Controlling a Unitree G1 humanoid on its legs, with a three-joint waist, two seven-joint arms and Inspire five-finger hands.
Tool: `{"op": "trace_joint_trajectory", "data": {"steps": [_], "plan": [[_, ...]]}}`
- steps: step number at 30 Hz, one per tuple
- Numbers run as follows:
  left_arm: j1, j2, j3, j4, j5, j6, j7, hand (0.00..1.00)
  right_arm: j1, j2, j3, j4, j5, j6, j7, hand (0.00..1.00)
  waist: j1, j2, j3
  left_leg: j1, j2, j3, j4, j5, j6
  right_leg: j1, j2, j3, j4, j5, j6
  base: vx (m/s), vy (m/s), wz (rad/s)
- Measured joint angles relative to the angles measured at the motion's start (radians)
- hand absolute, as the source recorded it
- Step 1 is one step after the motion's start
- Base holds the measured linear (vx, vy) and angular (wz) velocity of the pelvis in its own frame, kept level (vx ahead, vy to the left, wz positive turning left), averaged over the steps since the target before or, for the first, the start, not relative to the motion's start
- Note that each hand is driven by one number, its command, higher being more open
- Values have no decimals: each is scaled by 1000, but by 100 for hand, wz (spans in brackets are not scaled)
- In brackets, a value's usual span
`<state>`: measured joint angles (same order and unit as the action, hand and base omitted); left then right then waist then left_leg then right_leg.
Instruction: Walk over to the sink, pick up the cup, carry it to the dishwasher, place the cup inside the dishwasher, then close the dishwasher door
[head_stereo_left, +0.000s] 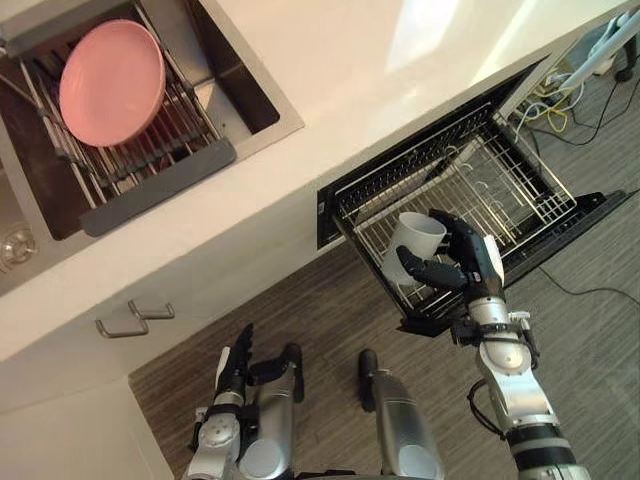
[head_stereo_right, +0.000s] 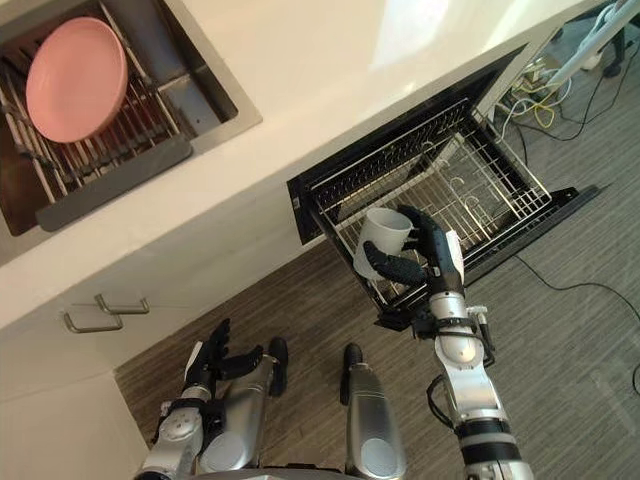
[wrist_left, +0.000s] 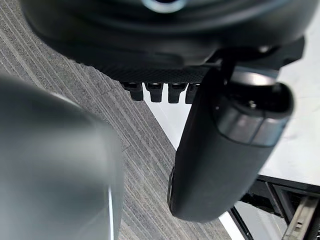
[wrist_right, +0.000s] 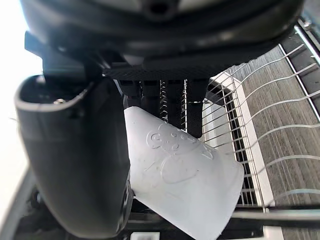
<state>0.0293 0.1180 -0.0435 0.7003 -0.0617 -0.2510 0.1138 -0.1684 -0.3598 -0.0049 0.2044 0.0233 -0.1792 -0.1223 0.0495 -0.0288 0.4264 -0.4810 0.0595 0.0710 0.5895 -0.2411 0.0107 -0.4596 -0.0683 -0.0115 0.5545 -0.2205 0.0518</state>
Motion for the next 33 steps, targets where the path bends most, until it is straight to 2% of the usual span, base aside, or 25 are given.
{"op": "trace_joint_trajectory", "data": {"steps": [8,15,24,31,32,33], "plan": [[-40,1,0,2,-19,-8,22,100,-143,-59,20,115,-55,27,-46,0,7,-4,20,-75,14,-7,59,-12,-5,-74,0,-26,59,-14,-10,-39,-20,0],[-52,1,-1,1,-37,-16,39,100,-295,-120,110,200,-113,45,-55,0,16,-5,21,-110,18,-7,63,-12,-5,-110,-2,-36,66,-13,-11,-6,-1,0],[-71,0,-6,8,-37,-17,46,100,-462,-125,229,335,-224,60,-51,0,25,-7,22,-113,20,0,43,-12,-6,-117,-12,-60,56,-10,-15,43,-7,-1],[-92,-17,-7,9,-38,-18,61,100,-536,-126,288,423,-250,82,-51,0,34,-7,22,-114,16,4,33,-9,-7,-117,-16,-60,41,-1,-14,0,2,-1],[-96,-21,-7,8,-38,-19,62,100,-542,-124,289,428,-249,82,-51,100,36,-7,22,-114,16,5,24,-4,-6,-117,-16,-60,31,6,-14,-1,16,-4],[-98,-23,-8,8,-39,-19,63,100,-554,-121,289,442,-248,82,-51,100,37,-7,22,-114,15,8,18,-1,-5,-117,-17,-60,23,12,-14,0,14,-4]]}}
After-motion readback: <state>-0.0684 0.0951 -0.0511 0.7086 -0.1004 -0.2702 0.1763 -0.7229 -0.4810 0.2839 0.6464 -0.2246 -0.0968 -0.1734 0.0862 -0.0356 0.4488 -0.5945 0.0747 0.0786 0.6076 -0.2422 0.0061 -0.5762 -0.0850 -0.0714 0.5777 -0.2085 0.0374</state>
